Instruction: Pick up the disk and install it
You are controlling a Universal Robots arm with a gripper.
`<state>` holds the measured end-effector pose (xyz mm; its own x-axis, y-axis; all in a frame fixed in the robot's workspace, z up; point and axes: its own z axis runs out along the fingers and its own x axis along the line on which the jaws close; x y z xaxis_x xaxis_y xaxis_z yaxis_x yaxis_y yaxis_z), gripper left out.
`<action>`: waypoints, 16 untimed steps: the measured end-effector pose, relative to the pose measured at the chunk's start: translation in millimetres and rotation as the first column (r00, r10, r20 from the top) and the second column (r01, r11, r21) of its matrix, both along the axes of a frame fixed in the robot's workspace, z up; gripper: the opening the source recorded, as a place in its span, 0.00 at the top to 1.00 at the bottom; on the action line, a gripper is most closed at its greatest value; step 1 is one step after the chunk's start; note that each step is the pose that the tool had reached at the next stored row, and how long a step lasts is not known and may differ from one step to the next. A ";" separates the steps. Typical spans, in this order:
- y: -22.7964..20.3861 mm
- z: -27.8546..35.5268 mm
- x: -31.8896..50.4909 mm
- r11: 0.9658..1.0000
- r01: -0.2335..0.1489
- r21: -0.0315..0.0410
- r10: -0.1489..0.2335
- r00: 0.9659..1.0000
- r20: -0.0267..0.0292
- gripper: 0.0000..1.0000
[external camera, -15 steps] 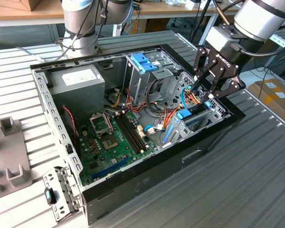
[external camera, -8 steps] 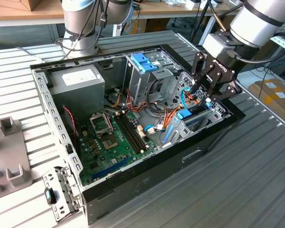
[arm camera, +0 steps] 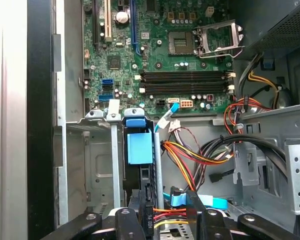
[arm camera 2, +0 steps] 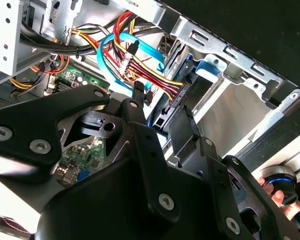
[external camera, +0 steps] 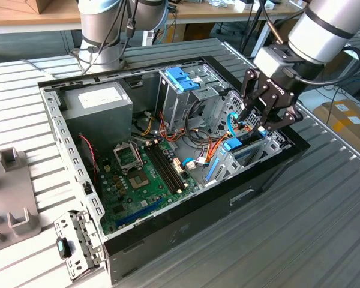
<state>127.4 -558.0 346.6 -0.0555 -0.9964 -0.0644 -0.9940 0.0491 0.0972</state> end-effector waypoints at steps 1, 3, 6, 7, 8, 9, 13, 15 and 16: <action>0.0 -0.4 0.0 1.000 0.000 0.000 0.000 1.000 0.000 0.52; 0.0 -0.9 0.0 1.000 0.000 0.000 0.000 1.000 0.000 0.52; 0.0 -1.1 0.0 1.000 0.000 0.000 0.000 1.000 0.000 0.52; 0.0 -1.3 0.0 1.000 0.000 0.000 0.000 1.000 0.000 0.52; 0.0 -1.4 0.0 1.000 0.000 0.000 0.000 1.000 0.000 0.52; 0.0 -1.5 0.0 1.000 0.000 0.000 0.000 1.000 0.000 0.52; 0.0 -1.6 0.0 1.000 0.000 0.000 0.000 1.000 0.000 0.52; 0.0 -1.7 0.0 1.000 0.000 0.000 0.000 1.000 0.000 0.52; 0.0 -1.7 0.0 1.000 0.000 0.000 0.000 1.000 0.000 0.52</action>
